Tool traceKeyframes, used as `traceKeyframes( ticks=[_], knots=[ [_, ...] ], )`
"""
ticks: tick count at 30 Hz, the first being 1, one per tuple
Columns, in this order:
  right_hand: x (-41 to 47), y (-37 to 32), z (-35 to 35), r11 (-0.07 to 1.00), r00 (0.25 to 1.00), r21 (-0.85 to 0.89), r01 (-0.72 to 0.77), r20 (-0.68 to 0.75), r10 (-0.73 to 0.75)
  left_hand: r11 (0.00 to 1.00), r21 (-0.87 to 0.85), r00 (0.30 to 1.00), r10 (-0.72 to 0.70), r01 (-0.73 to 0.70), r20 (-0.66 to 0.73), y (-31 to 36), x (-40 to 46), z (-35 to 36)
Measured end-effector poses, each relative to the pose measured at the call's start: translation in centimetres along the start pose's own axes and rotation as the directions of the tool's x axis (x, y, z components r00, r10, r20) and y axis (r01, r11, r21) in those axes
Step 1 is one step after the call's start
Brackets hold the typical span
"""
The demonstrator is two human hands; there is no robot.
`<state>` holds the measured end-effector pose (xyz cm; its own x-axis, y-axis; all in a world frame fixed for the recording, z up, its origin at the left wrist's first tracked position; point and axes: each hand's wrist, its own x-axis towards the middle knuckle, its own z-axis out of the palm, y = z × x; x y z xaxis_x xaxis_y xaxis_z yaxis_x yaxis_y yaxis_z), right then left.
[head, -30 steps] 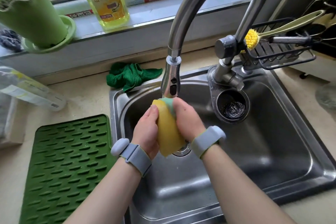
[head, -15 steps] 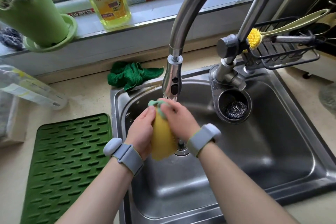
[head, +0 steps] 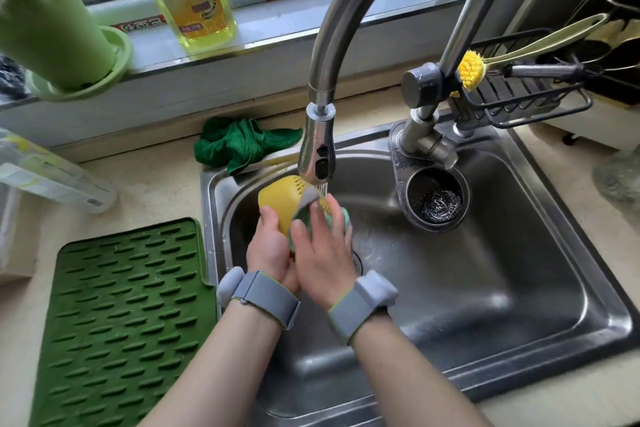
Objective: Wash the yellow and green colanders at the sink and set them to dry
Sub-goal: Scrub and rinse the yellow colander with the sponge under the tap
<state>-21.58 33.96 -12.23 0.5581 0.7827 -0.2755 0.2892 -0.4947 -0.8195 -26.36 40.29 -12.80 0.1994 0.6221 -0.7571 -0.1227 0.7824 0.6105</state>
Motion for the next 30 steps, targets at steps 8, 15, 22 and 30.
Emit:
traceKeyframes(
  ticks=[8,15,22,30],
  knots=[
    [4.5,0.4,-4.5,0.977,0.991,0.21,-0.031,0.136,0.002,0.959,0.24,0.975,0.106,-0.152,0.193,0.5,-3.3,0.6],
    [5.1,0.3,-3.9,0.969,0.989,0.225,-0.105,0.123,0.078,0.87,0.399,0.94,0.178,-0.289,0.292,1.3,-3.1,-0.2],
    [2.7,-0.4,-2.4,0.976,0.974,0.217,0.008,0.219,-0.057,0.843,0.413,0.925,0.231,-0.345,0.3,1.6,-2.3,-1.1],
    [3.8,0.4,-2.1,0.896,0.977,0.426,-0.129,0.211,0.041,0.815,0.439,0.909,0.238,-0.378,0.341,2.1,-2.0,-1.3]
  ],
)
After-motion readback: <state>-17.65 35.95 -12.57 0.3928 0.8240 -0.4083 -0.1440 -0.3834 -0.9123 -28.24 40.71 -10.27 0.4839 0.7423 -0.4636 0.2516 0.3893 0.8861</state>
